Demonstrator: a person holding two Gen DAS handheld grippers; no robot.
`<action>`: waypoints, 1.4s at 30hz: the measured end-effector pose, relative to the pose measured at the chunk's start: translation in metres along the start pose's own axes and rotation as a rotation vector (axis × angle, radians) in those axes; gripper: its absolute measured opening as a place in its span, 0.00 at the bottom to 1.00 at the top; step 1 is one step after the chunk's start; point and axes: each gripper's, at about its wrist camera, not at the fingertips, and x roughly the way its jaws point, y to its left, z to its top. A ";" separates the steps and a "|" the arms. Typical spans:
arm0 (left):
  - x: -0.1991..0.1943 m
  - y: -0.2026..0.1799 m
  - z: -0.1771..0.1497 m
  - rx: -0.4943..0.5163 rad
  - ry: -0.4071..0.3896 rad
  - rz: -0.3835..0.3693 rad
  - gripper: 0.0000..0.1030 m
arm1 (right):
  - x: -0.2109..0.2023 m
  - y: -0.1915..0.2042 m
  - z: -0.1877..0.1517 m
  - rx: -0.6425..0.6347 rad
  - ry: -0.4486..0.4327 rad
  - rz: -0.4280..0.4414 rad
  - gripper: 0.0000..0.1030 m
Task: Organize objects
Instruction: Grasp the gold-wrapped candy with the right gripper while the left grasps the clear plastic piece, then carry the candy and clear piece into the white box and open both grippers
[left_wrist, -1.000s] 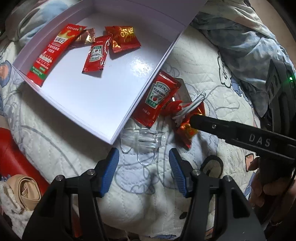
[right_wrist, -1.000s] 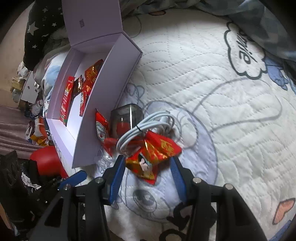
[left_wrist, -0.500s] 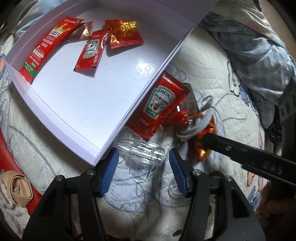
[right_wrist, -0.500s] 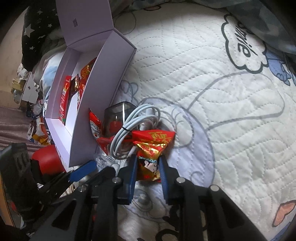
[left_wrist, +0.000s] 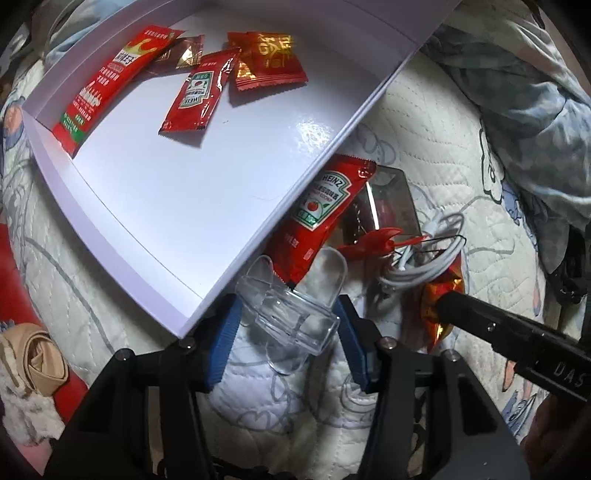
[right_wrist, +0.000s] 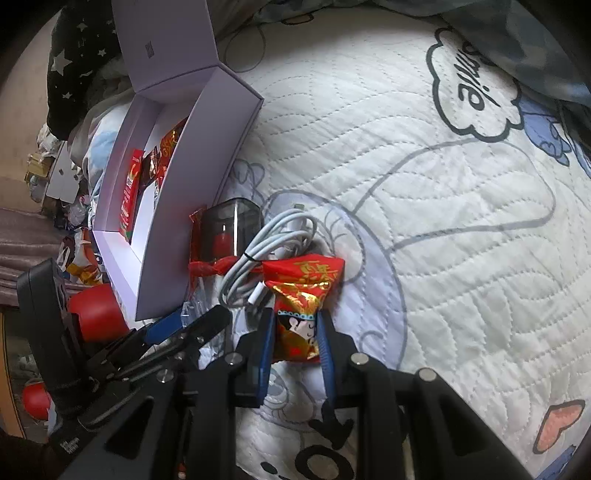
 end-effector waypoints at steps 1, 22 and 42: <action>-0.001 0.000 -0.001 -0.001 0.003 -0.003 0.46 | -0.001 -0.002 -0.001 0.004 -0.002 0.001 0.21; -0.046 -0.032 -0.010 0.154 0.048 -0.052 0.38 | -0.050 -0.021 -0.041 0.077 -0.035 0.016 0.04; -0.070 -0.044 -0.013 0.239 0.054 -0.051 0.38 | -0.016 -0.025 -0.057 0.155 -0.042 -0.066 0.54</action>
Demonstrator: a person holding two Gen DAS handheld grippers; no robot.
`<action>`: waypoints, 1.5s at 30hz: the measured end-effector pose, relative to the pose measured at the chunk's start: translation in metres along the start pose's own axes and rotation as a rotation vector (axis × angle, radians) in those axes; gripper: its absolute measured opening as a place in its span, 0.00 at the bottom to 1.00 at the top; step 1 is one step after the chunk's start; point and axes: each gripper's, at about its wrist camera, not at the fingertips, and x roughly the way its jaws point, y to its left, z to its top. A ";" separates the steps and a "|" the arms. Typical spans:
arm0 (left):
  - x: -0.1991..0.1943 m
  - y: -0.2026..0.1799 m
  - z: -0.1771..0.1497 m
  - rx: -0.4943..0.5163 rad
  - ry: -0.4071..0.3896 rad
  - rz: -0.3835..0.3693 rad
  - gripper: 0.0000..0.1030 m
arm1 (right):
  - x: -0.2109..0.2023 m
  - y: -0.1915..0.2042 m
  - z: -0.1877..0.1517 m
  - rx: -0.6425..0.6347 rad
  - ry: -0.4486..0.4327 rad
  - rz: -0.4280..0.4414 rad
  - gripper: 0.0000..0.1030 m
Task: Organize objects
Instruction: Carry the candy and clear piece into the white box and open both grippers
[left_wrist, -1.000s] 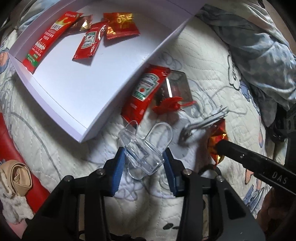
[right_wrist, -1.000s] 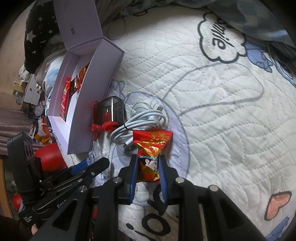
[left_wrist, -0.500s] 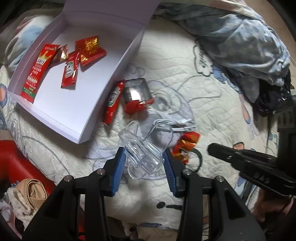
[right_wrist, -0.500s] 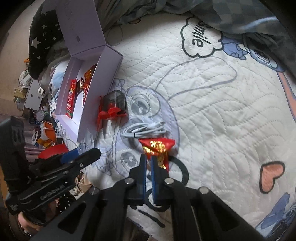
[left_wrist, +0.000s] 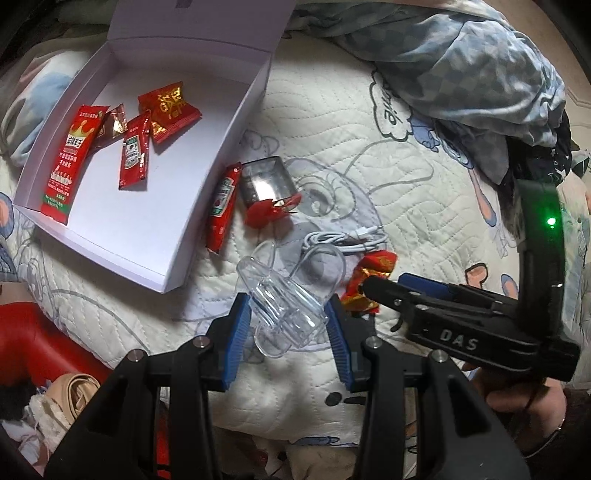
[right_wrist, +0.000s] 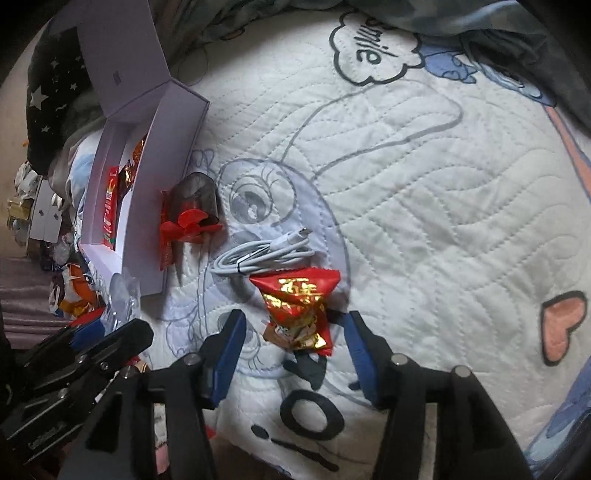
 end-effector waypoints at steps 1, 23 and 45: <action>0.001 0.002 0.000 -0.003 0.001 0.002 0.38 | 0.004 0.001 0.000 -0.007 0.006 -0.001 0.54; -0.015 0.007 0.033 0.043 0.036 -0.037 0.38 | -0.026 0.004 0.008 -0.002 0.059 0.017 0.29; -0.059 0.100 0.080 0.104 0.041 -0.040 0.38 | -0.048 0.144 0.053 -0.114 0.031 0.080 0.29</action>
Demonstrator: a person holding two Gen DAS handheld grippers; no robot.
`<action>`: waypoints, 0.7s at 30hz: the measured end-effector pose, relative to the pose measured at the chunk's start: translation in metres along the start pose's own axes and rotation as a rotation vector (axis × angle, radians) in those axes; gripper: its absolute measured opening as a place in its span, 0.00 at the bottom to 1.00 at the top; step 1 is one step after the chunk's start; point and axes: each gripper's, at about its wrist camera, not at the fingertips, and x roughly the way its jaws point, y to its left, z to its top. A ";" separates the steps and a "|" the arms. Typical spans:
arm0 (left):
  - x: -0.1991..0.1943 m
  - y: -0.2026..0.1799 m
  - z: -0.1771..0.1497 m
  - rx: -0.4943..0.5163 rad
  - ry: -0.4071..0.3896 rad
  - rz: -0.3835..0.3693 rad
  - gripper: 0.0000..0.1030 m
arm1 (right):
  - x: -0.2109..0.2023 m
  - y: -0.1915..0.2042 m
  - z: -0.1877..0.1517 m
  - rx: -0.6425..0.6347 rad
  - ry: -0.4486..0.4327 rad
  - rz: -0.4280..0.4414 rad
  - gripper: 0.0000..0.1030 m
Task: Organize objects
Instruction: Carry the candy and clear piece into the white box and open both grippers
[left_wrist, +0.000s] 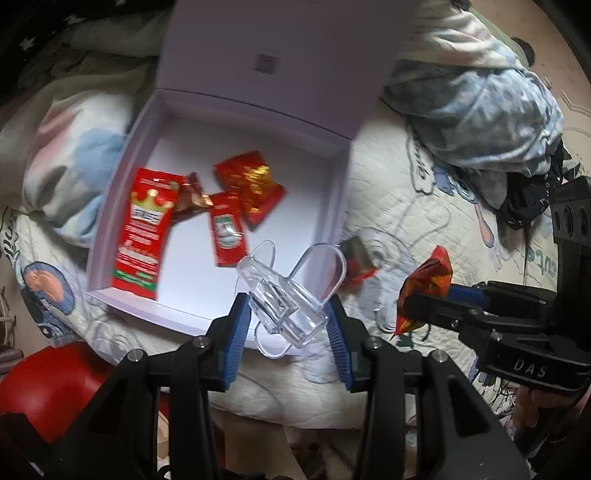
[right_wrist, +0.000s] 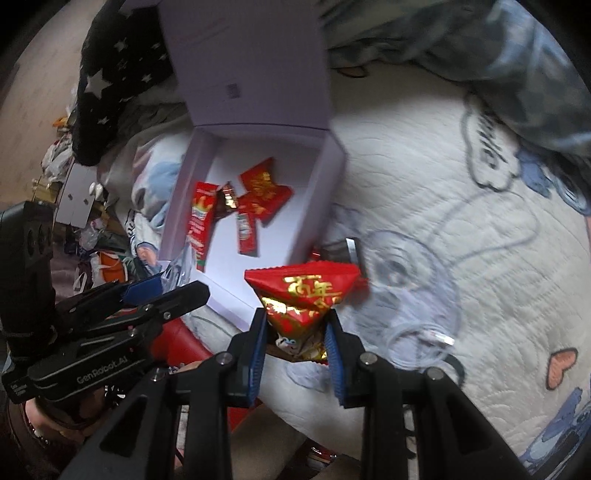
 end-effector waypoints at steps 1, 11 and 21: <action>0.000 0.008 0.002 -0.001 0.001 0.003 0.38 | 0.005 0.008 0.004 -0.005 0.002 0.005 0.28; 0.005 0.068 0.019 -0.014 0.015 0.034 0.38 | 0.043 0.060 0.035 -0.067 0.029 0.048 0.28; 0.020 0.106 0.048 -0.017 0.009 0.047 0.38 | 0.077 0.087 0.075 -0.139 0.050 0.050 0.28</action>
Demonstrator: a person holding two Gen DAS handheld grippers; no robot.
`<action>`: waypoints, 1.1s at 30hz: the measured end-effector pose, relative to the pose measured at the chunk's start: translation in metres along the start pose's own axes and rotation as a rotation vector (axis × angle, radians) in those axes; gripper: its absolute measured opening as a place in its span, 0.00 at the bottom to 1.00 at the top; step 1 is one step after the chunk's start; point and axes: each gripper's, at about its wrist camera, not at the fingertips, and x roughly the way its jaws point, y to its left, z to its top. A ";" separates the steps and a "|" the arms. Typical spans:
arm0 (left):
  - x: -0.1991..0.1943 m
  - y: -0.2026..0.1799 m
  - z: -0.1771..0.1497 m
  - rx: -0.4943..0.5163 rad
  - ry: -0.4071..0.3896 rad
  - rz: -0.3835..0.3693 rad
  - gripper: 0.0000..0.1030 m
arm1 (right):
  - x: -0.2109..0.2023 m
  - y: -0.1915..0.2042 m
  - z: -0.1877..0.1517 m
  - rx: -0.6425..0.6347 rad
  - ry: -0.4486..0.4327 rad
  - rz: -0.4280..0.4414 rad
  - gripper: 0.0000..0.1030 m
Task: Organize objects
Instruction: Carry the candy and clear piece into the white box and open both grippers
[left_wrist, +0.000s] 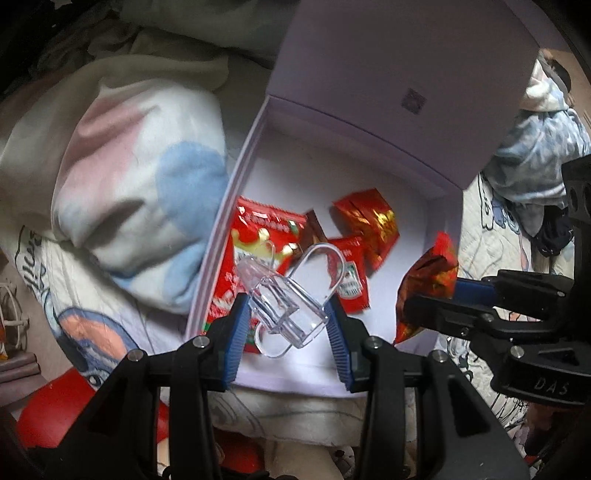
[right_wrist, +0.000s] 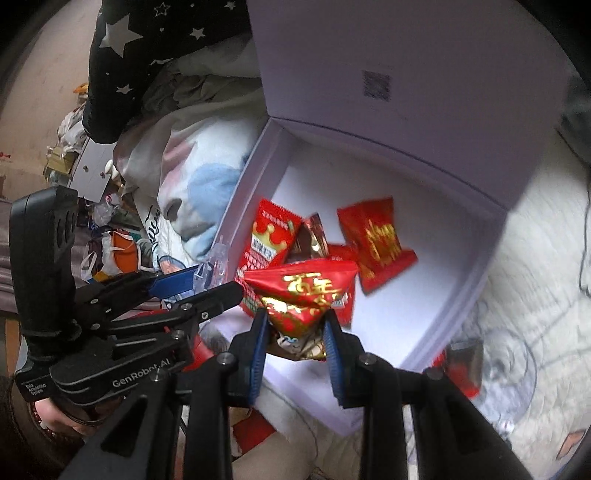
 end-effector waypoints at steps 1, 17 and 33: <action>0.002 0.002 0.003 0.004 0.000 -0.002 0.38 | 0.002 0.001 0.004 -0.003 0.002 -0.002 0.28; 0.026 -0.004 0.054 0.153 -0.045 -0.005 0.38 | 0.023 -0.008 0.060 -0.069 -0.008 -0.071 0.28; 0.048 -0.006 0.071 0.194 -0.016 -0.008 0.38 | 0.034 -0.021 0.074 -0.086 0.020 -0.151 0.28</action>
